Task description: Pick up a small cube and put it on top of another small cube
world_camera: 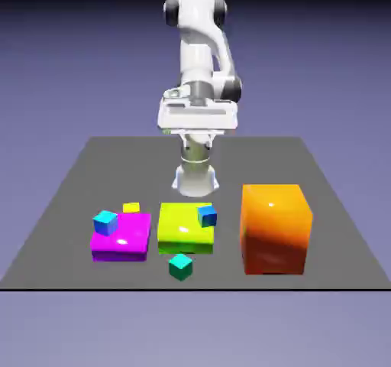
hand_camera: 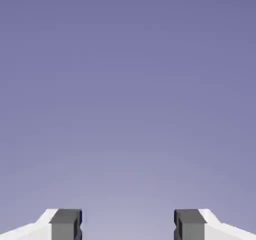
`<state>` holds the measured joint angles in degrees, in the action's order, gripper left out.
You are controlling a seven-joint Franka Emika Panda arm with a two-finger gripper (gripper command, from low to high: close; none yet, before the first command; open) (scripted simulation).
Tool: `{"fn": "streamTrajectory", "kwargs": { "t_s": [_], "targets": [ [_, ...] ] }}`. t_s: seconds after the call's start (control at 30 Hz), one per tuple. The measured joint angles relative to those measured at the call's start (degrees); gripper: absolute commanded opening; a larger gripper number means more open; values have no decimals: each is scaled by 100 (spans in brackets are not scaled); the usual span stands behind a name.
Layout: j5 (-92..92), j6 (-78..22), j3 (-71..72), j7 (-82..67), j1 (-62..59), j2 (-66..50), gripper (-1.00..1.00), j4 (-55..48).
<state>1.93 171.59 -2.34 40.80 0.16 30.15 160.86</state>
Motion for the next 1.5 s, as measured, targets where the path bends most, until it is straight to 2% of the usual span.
{"fn": "streamTrajectory", "kwargs": {
  "t_s": [0.5,0.77,0.8,0.87,1.1,1.17,1.5],
  "targets": [
    [2388,-2989,-2894,-2052,-640,-3094,0,-174],
    [2048,-1521,-2738,-2247,-890,-4546,0,-140],
    [2037,-1473,-2733,-2253,-898,-4594,-100,-139],
    [2037,-1474,-2733,-2253,-898,-4594,-100,-139],
    [2366,-2943,-2882,-2066,-664,-3142,-100,-172],
    [2377,-2991,-2883,-2060,-651,-3094,-100,-174],
    [1504,-4163,-2249,-3354,-1399,-3188,-100,-2233]
  ]
}}
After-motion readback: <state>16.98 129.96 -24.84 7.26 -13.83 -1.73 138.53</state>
